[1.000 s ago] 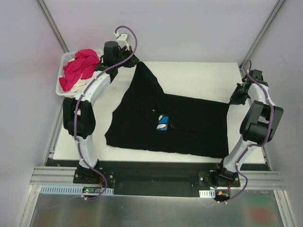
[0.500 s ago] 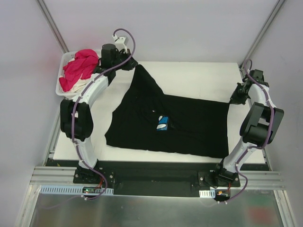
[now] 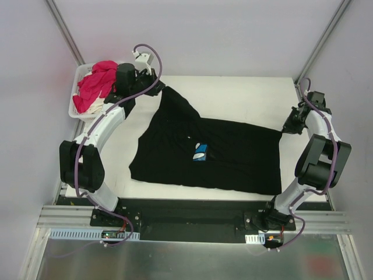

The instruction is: Fold and stack the t-shirts

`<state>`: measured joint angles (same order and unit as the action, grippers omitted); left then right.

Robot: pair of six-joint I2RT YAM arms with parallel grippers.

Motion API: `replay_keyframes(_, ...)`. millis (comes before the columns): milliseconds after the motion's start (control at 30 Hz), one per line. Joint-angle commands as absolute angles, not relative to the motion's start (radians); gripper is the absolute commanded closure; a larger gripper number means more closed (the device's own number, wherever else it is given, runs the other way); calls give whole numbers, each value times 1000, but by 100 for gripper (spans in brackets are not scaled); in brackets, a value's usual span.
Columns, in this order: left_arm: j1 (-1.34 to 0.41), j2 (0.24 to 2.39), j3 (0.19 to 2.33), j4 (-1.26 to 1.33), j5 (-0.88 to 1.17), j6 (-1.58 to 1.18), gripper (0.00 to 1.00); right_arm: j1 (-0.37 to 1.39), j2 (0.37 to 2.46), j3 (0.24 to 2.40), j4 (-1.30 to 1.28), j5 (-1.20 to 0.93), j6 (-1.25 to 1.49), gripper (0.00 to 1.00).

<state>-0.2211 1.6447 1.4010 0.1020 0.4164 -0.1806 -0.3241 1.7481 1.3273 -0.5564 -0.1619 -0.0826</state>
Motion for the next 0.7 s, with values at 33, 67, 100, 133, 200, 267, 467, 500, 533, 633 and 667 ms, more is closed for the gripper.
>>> replay_keyframes(33,-215,1537,1315,170,446,-127,100,-333,1646,1266,-520,-155,-69,99)
replay_keyframes(67,-215,1517,1304,172,445,-126,100,-333,1628,1256,-515,-155,-66,99)
replay_keyframes(100,-215,1508,1293,175,448,-126,100,-333,1617,1237,-512,-153,-64,99)
replay_keyframes(133,-215,1500,1276,175,448,-123,100,-333,1608,1227,-509,-150,-63,99)
replay_keyframes(200,-215,1473,1259,176,443,-118,100,-333,1583,1215,-508,-138,-63,99)
replay_keyframes(267,-215,1445,1235,176,443,-112,100,-334,1571,1198,-509,-130,-66,99)
replay_keyframes(467,-215,1362,1171,175,440,-107,100,-334,1526,1157,-511,-103,-54,99)
replay_keyframes(500,-215,1352,1161,173,437,-104,100,-334,1520,1149,-509,-104,-52,99)
replay_keyframes(533,-215,1332,1141,175,431,-104,100,-334,1510,1144,-509,-106,-51,99)
replay_keyframes(633,-215,1293,1103,173,428,-104,100,-334,1496,1124,-511,-104,-49,99)
replay_keyframes(667,-215,1286,1094,173,423,-107,100,-336,1491,1114,-512,-97,-46,99)
